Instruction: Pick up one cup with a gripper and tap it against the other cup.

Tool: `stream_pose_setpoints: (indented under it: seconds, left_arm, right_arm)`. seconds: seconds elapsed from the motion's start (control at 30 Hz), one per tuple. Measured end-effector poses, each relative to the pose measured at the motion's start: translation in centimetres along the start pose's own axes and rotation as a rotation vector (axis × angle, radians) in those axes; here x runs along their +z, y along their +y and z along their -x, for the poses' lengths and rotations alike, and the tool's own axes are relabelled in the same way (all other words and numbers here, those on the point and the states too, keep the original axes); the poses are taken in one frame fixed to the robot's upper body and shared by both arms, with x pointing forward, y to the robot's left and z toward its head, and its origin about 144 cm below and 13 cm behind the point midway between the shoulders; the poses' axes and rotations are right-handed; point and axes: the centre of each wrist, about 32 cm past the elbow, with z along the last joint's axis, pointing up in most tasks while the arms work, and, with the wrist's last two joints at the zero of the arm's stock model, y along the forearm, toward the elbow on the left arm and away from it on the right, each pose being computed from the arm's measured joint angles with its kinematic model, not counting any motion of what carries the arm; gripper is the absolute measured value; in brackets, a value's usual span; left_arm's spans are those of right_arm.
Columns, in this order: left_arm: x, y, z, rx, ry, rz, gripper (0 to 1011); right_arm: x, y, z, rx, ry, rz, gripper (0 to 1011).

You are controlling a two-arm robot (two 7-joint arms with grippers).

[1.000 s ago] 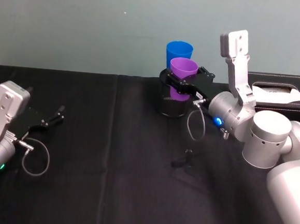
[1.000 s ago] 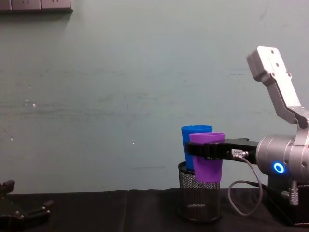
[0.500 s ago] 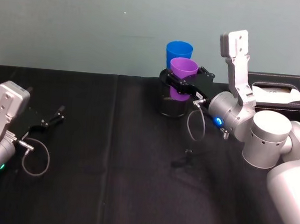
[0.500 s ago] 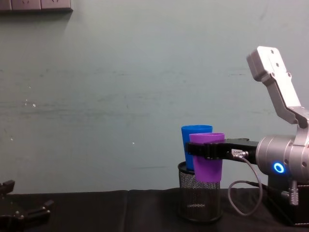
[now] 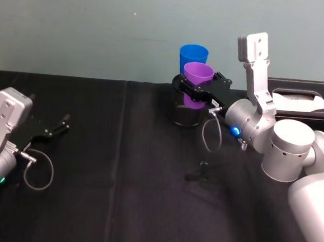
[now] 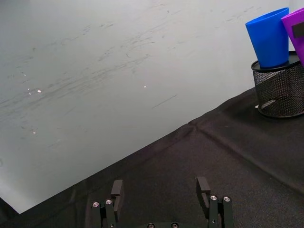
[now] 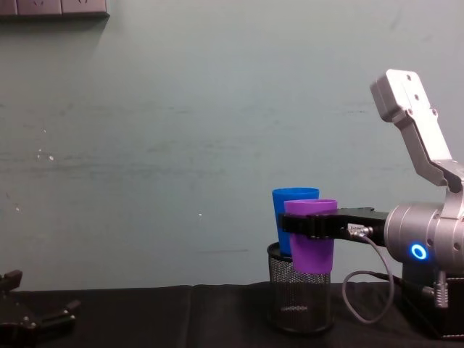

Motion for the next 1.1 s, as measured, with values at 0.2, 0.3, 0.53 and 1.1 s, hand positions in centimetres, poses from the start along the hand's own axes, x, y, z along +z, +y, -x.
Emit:
stream_pose_setpoints:
  seconds: [0.2,0.3,0.53,1.1]
  left_arm:
    - [0.0,0.0,0.0,0.0,0.0,0.0,1000]
    - [0.0,0.0,0.0,0.0,0.0,0.0,1000]
    - [0.0,0.0,0.0,0.0,0.0,0.0,1000]
    - [0.0,0.0,0.0,0.0,0.0,0.0,1000]
  right_arm:
    - [0.0,0.0,0.0,0.0,0.0,0.0,734]
    - [-0.2,-0.5,0.2,0.009,-0.001,0.003,734]
    - [-1.2,-2.7,1.4,0.038,-0.004,0.022,734]
    - [-7.5,-9.4,5.9,0.015,-0.097,-0.044,734]
